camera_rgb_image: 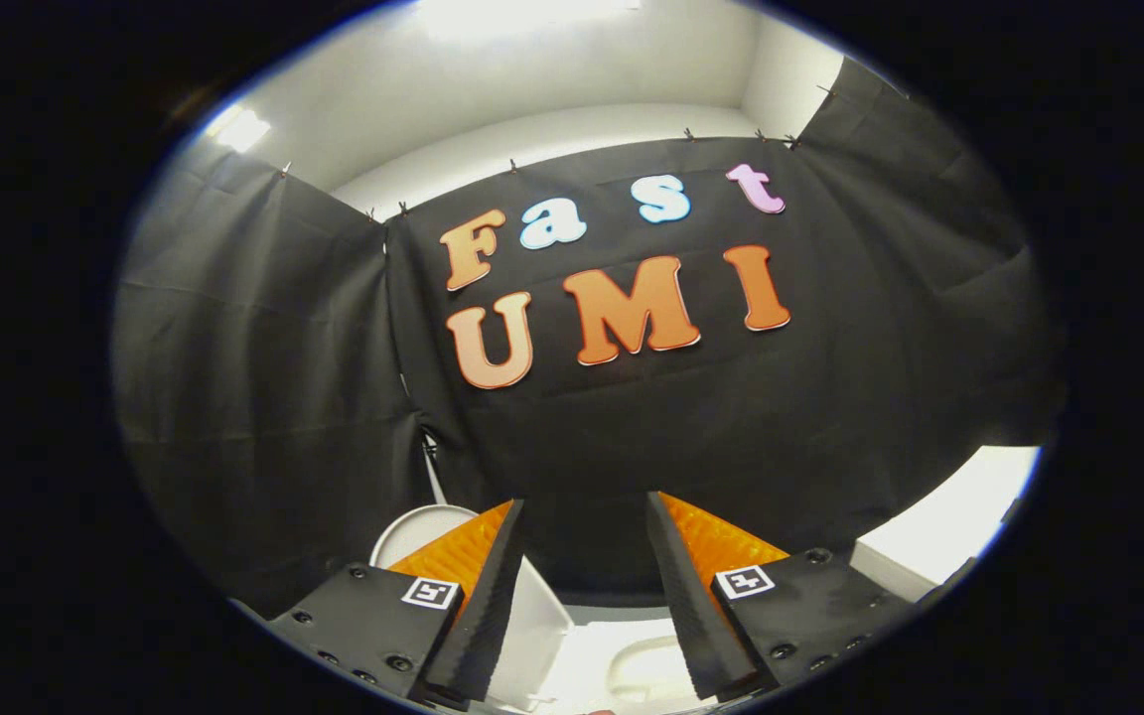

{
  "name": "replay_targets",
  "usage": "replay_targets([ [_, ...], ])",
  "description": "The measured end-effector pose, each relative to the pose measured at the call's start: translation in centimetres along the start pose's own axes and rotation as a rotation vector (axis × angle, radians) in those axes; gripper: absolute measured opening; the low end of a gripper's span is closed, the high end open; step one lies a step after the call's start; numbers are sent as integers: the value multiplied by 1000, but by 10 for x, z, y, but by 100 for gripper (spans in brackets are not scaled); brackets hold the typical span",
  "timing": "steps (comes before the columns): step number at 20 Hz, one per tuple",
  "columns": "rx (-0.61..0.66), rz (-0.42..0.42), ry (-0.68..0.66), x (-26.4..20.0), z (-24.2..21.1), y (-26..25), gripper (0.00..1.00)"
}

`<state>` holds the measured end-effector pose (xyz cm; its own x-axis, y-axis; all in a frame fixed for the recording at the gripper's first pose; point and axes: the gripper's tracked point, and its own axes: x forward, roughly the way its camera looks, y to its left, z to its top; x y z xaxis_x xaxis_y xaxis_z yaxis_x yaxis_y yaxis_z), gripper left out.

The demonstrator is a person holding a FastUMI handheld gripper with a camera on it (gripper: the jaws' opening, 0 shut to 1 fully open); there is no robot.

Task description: Open the toilet lid.

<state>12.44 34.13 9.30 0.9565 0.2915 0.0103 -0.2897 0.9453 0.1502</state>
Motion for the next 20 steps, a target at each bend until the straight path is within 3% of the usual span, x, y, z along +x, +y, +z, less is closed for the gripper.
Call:
replay_targets([
  [8,-111,-130,-13,-45,19,-136,79],
  [20,-199,-303,43,-118,-25,-281,79],
])
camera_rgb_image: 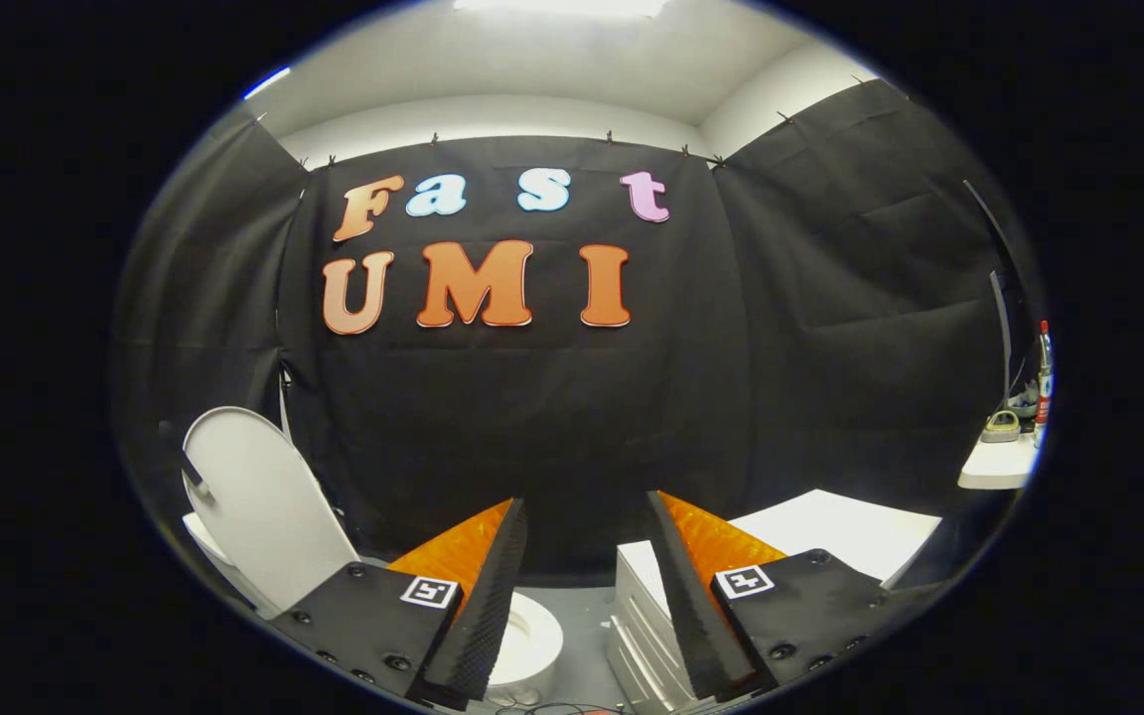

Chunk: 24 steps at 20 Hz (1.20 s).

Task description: Open the toilet lid.

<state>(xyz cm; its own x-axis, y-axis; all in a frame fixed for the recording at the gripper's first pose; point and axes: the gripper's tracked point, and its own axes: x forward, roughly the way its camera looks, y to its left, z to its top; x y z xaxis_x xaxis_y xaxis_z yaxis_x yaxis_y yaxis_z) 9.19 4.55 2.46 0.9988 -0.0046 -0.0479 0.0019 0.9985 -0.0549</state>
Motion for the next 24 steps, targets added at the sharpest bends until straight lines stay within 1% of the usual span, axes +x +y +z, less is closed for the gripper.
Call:
replay_targets([
  [6,24,-11,-34,-14,-29,-24,79],
  [10,45,-75,-68,-22,-34,-53,79],
  [15,87,-166,-49,-25,-48,-89,79],
  [17,103,-174,-46,-24,-50,-89,79],
  [21,90,-154,-51,-24,-51,-77,79],
  [24,81,-168,-68,-24,-46,-79,79],
])
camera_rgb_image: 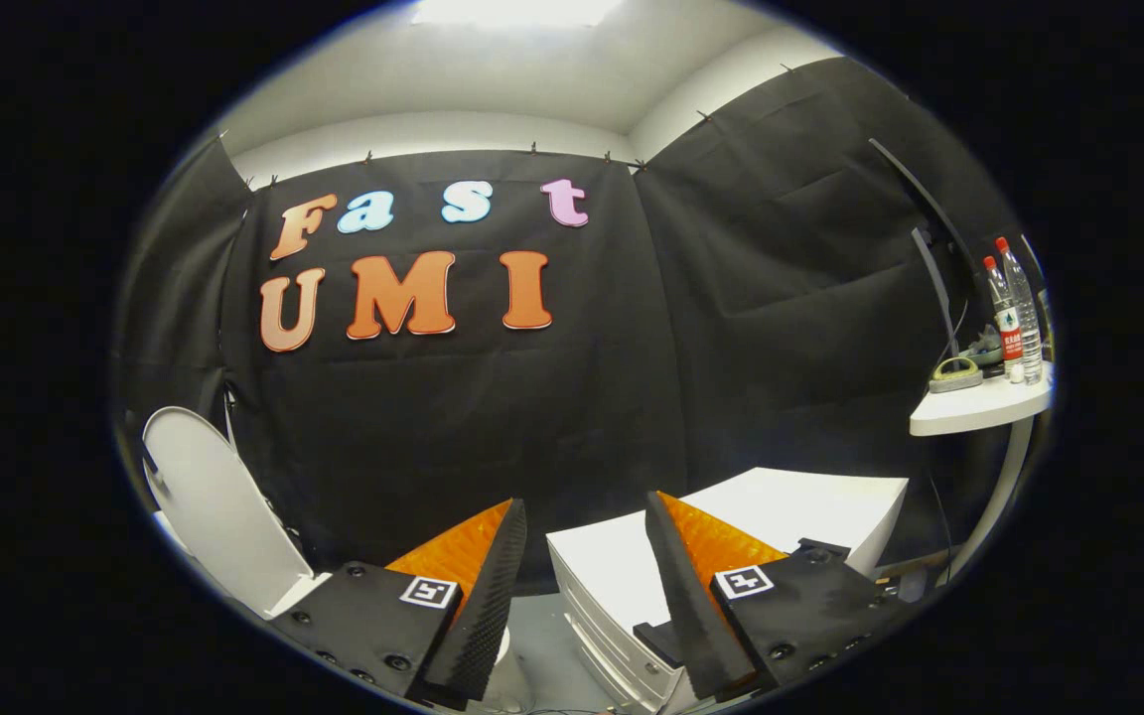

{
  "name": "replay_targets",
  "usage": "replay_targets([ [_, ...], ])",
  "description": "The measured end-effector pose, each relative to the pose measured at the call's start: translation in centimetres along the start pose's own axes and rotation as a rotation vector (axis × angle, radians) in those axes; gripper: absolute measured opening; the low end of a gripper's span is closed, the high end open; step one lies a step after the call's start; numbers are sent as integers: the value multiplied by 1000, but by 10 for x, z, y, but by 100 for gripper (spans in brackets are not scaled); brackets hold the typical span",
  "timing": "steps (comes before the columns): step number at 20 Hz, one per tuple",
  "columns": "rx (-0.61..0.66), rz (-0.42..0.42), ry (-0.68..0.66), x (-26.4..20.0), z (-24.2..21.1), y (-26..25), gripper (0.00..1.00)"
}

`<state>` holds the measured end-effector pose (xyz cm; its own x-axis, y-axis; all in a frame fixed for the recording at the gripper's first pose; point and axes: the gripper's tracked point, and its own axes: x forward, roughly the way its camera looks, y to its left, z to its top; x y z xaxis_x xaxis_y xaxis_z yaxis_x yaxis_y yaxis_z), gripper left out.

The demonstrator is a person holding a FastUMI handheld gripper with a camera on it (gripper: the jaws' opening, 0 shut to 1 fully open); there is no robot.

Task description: Open the toilet lid.

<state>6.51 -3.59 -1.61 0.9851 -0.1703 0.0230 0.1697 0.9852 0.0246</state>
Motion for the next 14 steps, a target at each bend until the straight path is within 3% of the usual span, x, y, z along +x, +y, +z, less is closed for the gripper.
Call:
replay_targets([
  [3,9,-14,4,1,-4,-3,79],
  [6,13,-23,4,2,-3,-7,93],
  [14,-9,-5,13,1,-5,4,95],
])
